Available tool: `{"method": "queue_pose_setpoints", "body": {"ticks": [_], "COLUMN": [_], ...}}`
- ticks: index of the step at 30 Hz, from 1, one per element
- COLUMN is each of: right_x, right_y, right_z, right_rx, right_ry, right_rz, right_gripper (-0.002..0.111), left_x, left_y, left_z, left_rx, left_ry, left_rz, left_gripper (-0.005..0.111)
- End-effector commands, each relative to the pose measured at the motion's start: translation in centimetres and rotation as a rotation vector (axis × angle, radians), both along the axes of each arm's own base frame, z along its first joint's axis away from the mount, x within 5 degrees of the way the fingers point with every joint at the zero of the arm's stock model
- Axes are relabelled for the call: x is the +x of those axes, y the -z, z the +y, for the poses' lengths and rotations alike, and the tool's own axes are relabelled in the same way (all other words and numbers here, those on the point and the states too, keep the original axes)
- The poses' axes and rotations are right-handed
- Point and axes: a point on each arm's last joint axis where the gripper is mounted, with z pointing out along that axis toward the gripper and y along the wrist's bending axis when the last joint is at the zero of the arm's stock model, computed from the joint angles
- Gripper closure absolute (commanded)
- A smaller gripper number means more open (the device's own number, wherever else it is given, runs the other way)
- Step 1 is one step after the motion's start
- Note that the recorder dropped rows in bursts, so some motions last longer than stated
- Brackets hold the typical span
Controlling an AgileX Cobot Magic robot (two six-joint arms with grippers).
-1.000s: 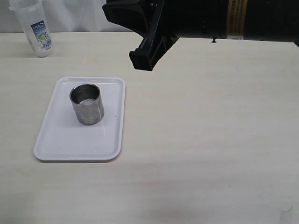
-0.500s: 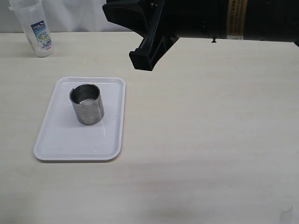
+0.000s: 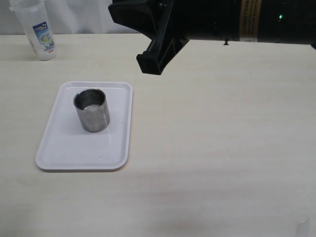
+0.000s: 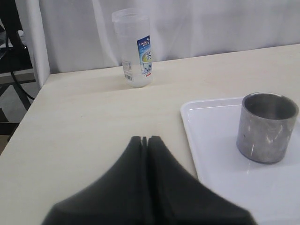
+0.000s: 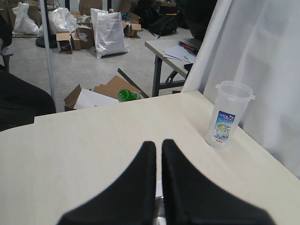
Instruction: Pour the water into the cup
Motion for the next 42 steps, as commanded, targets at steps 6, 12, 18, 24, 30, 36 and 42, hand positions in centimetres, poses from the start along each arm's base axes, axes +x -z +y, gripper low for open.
{"method": "queue_pose_setpoints", "body": {"ticks": [6,12,18,24,30,36,42], "right_x": [-0.1,-0.1,-0.1,0.0,0.0,-0.4,-4.5], "right_y": [-0.1,-0.1,-0.1,-0.1,-0.1,0.2,1.7], "right_z": [-0.1,-0.1,-0.1,-0.2,-0.2,-1.2,-5.5], "right_rx": [0.009,0.009,0.009,0.007,-0.002,0.104,0.136], "right_ry": [0.006,0.006,0.006,0.014,0.014,0.105,0.258], "right_rz": [0.005,0.005,0.005,0.004,-0.011,-0.096,-0.234], "right_gripper": [0.104,0.104,0.104,0.104,0.104,0.104,0.104], "left_x": [0.0,0.0,0.0,0.0,0.0,0.0,0.0], "left_y": [0.1,0.1,0.1,0.1,0.1,0.1,0.1], "left_z": [0.0,0.0,0.0,0.0,0.0,0.0,0.0], "left_rx": [-0.003,-0.003,-0.001,-0.001,-0.001,-0.001,-0.001], "left_ry": [-0.002,-0.002,-0.002,-0.002,-0.002,-0.002,-0.002], "left_rz": [-0.003,-0.003,-0.004,-0.004,-0.004,-0.004,0.000], "left_gripper": [0.107,0.107,0.107,0.107,0.107,0.107,0.107]}}
